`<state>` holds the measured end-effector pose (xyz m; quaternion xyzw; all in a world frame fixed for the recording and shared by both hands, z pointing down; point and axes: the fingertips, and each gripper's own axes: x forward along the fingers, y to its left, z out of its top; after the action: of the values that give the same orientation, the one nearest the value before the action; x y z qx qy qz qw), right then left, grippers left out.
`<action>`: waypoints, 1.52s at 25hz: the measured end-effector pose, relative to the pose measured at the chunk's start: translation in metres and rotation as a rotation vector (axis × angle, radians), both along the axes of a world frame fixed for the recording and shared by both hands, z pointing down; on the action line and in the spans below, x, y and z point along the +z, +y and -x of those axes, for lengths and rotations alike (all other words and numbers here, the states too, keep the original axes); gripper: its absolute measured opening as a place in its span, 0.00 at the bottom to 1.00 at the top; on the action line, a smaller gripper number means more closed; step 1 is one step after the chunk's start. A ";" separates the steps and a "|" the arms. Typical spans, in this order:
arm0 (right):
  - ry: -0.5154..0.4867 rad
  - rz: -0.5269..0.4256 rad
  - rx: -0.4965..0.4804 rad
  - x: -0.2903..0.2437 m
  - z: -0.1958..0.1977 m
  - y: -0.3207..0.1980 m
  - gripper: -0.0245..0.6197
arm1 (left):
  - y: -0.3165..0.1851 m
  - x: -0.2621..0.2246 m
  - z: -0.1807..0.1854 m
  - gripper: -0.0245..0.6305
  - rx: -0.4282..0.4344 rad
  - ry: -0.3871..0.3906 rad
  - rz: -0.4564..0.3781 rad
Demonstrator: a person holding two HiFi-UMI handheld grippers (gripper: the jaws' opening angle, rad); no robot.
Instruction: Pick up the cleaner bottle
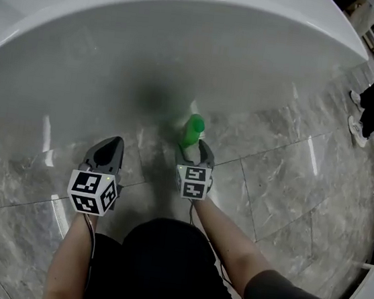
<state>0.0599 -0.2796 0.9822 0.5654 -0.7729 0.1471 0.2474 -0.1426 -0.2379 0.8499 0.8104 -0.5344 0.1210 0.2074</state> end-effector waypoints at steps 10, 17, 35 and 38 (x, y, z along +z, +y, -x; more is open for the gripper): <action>-0.078 -0.007 0.066 0.026 0.010 -0.039 0.49 | 0.001 0.012 0.017 0.06 -0.036 -0.021 -0.006; -0.083 -0.010 0.063 0.035 0.004 -0.057 0.49 | -0.009 0.009 0.015 0.06 -0.070 -0.019 -0.004; -0.056 -0.032 -0.046 0.034 -0.002 -0.074 0.36 | -0.011 0.013 0.013 0.06 -0.088 -0.031 0.019; -0.089 0.004 -0.060 0.036 -0.004 -0.074 0.36 | -0.005 0.016 0.018 0.06 -0.105 -0.022 0.032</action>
<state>0.0642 -0.3534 1.0181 0.5345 -0.7994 0.1662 0.2183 -0.1606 -0.2426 0.8661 0.7763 -0.5766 0.1273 0.2206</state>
